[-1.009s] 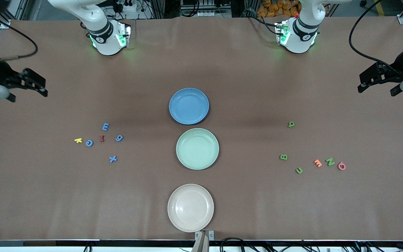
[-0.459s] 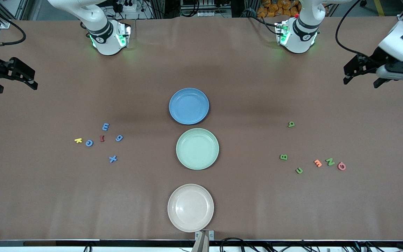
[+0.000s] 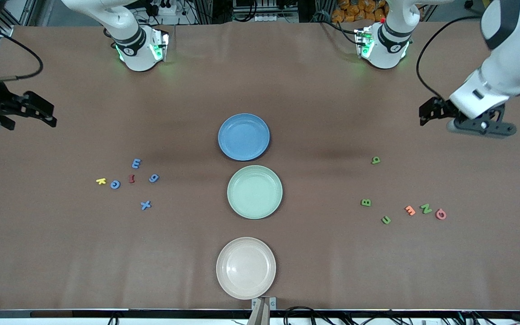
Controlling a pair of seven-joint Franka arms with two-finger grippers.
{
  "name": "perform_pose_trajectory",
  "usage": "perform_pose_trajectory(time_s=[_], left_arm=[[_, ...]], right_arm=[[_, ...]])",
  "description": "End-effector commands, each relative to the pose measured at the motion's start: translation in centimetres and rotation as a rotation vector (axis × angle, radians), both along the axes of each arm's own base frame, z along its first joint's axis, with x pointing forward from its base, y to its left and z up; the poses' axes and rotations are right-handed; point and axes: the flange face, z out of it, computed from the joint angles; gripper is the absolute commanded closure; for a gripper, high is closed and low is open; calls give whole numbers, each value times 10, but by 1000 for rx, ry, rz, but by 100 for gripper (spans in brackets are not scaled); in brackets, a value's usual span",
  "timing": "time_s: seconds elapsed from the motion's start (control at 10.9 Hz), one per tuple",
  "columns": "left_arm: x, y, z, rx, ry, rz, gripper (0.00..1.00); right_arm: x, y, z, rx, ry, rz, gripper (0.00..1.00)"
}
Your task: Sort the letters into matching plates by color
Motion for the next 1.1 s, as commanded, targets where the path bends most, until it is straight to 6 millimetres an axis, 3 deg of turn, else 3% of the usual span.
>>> perform_pose_trajectory(time_s=[0.0, 0.18, 0.37, 0.46, 0.64, 0.83, 1.01], left_arm=[[38, -8, -47, 27, 48, 11, 0], [41, -23, -79, 44, 81, 53, 0], [43, -30, -97, 105, 95, -23, 0], [43, -28, -100, 122, 85, -146, 0], [46, -19, -98, 100, 60, -403, 0], [47, -27, -101, 87, 61, -628, 0], [32, -37, -125, 79, 41, -685, 0]], right_arm=[[20, 6, -78, 1, 41, -3, 0], [27, 10, -141, -2, 33, 1, 0], [40, 19, -200, -22, 101, 13, 0], [45, 22, -233, -31, 129, 18, 0], [23, 34, -290, -22, 111, 30, 0], [4, 11, -330, -21, 87, -3, 0], [-4, 1, -348, -22, 92, -23, 2]])
